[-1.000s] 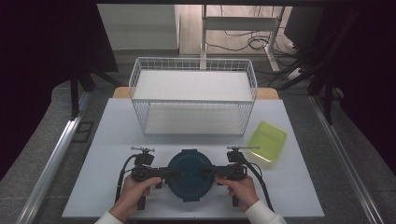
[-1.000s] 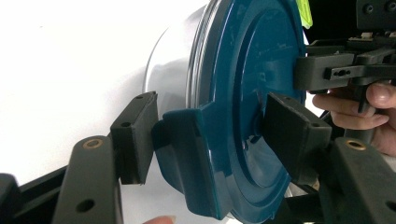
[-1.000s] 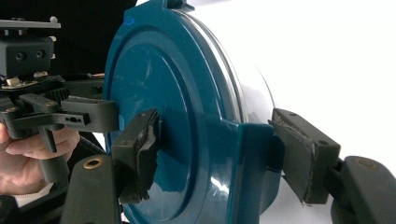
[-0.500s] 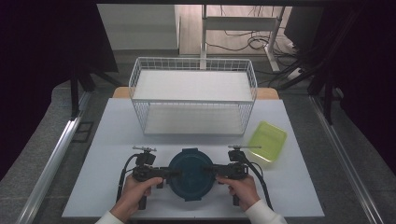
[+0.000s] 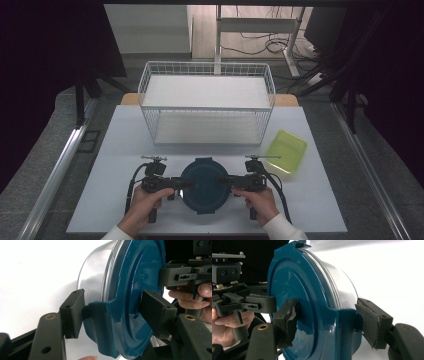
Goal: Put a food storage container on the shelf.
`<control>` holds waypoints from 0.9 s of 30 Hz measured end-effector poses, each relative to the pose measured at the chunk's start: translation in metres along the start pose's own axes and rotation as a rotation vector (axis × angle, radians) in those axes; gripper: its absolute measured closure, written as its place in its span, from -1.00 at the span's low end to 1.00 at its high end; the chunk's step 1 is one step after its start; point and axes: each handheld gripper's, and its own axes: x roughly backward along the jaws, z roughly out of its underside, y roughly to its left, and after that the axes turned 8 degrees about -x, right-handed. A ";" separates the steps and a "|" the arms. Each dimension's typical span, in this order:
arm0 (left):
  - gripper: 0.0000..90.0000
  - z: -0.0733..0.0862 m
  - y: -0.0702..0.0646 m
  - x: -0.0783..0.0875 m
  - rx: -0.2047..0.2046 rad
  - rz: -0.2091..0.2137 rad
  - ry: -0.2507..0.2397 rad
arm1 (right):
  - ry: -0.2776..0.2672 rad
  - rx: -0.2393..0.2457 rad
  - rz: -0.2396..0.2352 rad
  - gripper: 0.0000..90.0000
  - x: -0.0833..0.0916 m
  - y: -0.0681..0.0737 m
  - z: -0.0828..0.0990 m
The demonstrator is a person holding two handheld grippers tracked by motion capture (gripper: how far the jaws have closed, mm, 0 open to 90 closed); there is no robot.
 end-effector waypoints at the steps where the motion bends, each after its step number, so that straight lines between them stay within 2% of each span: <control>1: -0.17 0.000 0.000 0.000 0.001 0.000 -0.002 | -0.001 0.001 0.000 -0.21 0.000 0.000 0.000; 17: -0.16 -0.006 -0.003 0.003 -0.014 -0.001 -0.015 | -0.014 0.020 0.000 -0.21 0.004 0.005 -0.003; 27: -0.16 -0.010 -0.004 0.002 -0.014 0.003 -0.017 | -0.017 0.014 0.001 -0.21 0.006 0.005 -0.005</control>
